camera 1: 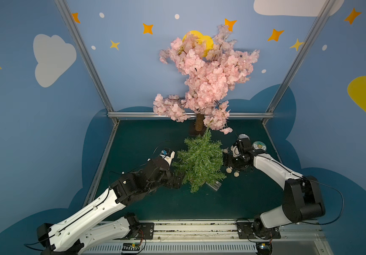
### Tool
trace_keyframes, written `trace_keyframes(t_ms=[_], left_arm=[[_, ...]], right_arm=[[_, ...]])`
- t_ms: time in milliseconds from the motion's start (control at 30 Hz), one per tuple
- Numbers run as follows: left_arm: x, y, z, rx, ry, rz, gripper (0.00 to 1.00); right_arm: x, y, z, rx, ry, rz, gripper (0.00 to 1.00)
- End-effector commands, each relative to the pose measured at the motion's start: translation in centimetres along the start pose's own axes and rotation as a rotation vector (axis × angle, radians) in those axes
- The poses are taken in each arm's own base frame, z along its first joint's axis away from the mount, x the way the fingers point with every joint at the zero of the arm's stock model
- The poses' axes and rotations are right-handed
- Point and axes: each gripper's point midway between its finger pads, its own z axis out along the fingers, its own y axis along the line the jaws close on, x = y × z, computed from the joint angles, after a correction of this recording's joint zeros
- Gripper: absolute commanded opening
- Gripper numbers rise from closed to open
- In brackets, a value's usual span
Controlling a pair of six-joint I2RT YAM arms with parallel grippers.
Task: Remove string lights from the small christmas tree
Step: Remove the light string from the Christmas tree.
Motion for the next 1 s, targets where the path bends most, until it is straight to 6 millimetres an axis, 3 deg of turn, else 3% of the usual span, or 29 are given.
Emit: trace_keyframes(t_ms=[0,100,200,300,400,533,667,800,967], left_arm=[[-0.9,0.0,-0.6,-0.005,-0.032,0.001,0.99],[-0.7,0.2,-0.5,-0.015,-0.025,0.002,0.99],[-0.5,0.4,-0.5,-0.019,-0.024,0.001,0.99],[-0.6,0.5,-0.7,-0.025,-0.029,0.004,0.99],[-0.7,0.6,-0.9,-0.028,-0.03,0.008,0.99],[-0.5,0.8,-0.8,-0.035,-0.023,0.014,0.99],[-0.4,0.9,-0.8,-0.037,-0.02,0.014,0.99],[-0.3,1.1,-1.0,-0.038,-0.024,0.008,0.99],[0.1,1.4,-1.1,-0.039,-0.027,-0.006,0.99]], right_arm=[[-1.6,0.8,1.1,0.028,-0.018,-0.063,0.77],[-2.9,1.4,2.3,0.052,-0.034,-0.089,0.77],[-4.4,1.5,3.3,0.077,-0.055,-0.08,0.67],[-6.0,1.8,3.9,0.073,-0.104,-0.063,0.3],[-7.4,3.3,3.4,0.008,-0.153,-0.073,0.01],[-8.9,5.7,1.7,-0.106,-0.233,-0.092,0.0],[-10.1,6.8,-0.5,-0.18,-0.325,-0.108,0.0],[-11.1,6.2,-3.0,-0.219,-0.388,-0.077,0.0],[-11.1,4.0,-5.3,-0.219,-0.429,-0.015,0.0]])
